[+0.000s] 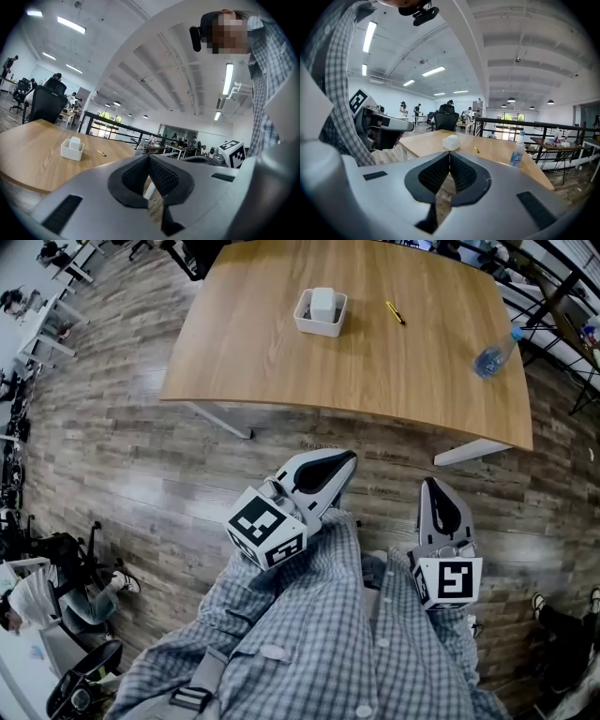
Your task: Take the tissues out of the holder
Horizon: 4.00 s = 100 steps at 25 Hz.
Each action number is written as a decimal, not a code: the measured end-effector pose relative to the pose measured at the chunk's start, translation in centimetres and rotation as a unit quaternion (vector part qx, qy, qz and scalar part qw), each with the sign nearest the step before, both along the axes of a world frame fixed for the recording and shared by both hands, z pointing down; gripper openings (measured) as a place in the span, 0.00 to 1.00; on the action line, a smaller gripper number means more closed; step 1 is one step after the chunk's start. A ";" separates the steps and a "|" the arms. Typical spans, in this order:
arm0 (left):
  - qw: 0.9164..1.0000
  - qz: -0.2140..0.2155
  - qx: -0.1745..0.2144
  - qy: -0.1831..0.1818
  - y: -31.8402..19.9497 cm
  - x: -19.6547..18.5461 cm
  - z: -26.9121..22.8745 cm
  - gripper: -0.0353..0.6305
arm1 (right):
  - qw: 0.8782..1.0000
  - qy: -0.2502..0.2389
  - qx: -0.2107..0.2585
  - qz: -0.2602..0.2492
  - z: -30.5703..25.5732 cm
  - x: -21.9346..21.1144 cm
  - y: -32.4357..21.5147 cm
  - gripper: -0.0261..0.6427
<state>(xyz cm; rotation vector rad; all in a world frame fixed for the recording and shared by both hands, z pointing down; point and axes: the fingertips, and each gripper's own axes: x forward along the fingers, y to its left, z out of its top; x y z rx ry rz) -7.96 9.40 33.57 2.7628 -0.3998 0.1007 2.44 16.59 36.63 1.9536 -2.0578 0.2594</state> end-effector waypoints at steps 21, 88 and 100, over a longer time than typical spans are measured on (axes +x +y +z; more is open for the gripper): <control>1.000 -0.015 0.006 -0.004 -4.9 1.5 0.7 0.06 | 1.000 -0.003 0.003 -0.011 0.6 2.1 -5.1 0.06; 0.988 -0.143 0.006 -0.060 -29.9 12.0 1.2 0.06 | 0.994 -0.026 -0.011 -0.108 1.9 16.4 -31.0 0.06; 0.984 -0.168 0.003 -0.060 -32.5 10.3 2.9 0.06 | 0.994 -0.028 -0.041 -0.102 3.5 15.9 -31.5 0.06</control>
